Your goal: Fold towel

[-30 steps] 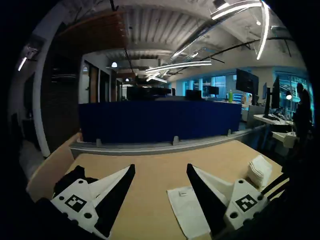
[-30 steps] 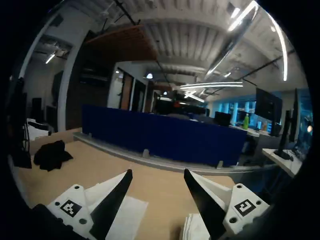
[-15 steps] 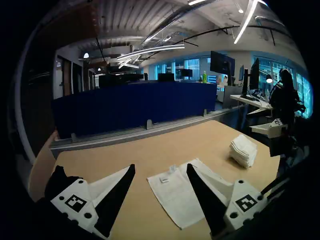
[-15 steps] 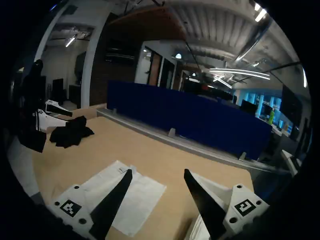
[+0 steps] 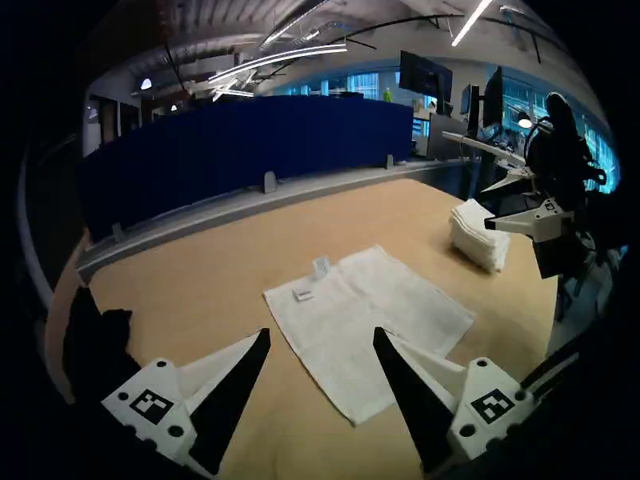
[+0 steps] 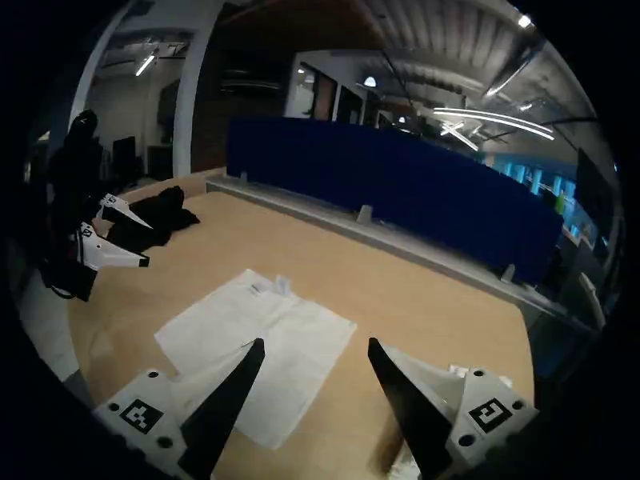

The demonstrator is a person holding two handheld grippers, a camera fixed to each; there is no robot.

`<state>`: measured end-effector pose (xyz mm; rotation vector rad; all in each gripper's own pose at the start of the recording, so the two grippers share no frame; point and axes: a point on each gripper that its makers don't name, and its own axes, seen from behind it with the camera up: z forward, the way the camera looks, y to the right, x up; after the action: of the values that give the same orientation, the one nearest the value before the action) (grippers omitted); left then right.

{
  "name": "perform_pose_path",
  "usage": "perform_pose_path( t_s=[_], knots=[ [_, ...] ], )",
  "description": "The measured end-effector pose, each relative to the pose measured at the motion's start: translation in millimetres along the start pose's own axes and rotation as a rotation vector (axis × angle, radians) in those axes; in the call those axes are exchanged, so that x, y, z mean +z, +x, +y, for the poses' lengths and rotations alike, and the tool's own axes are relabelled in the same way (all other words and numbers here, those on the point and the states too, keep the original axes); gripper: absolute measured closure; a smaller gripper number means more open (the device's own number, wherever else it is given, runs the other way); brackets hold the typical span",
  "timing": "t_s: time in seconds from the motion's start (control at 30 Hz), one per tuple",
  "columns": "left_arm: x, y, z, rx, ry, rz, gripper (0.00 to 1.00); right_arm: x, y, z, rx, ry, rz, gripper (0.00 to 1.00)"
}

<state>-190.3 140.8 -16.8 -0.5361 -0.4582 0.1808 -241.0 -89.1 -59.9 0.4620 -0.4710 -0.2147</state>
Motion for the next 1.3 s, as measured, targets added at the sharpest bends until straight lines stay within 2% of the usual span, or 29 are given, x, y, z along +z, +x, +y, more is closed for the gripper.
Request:
perform_pose_path(
  t_s=[0.3, 0.53, 0.8, 1.0, 1.13, 1.23, 1.3],
  knots=[
    [18.4, -76, 23.3, 0.000, -0.067, -0.164, 0.04, 21.9, -81, -23, 0.012, 0.053, -0.130, 0.00],
    [24.8, -117, 37.6, -0.043, -0.112, -0.270, 0.05, 31.3, -136, -39, 0.020, 0.094, -0.225, 0.00],
    [31.5, -134, 43.5, -0.069, -0.123, -0.321, 0.05, 37.6, -171, -43, 0.043, 0.113, -0.293, 0.03],
    [35.2, -141, 48.0, -0.047, -0.127, -0.344, 0.05, 36.9, -186, -49, 0.048, 0.131, -0.321, 0.14],
    [36.1, -145, 52.1, -0.029, -0.131, -0.349, 0.06, 38.1, -194, -51, 0.049, 0.141, -0.337, 0.16],
    [35.8, -146, 52.5, -0.023, -0.125, -0.354, 0.08, 40.7, -197, -52, 0.059, 0.147, -0.346, 0.24],
    [35.3, -146, 52.2, -0.021, -0.120, -0.358, 0.11, 42.7, -198, -52, 0.070, 0.149, -0.350, 0.27]
  ],
)
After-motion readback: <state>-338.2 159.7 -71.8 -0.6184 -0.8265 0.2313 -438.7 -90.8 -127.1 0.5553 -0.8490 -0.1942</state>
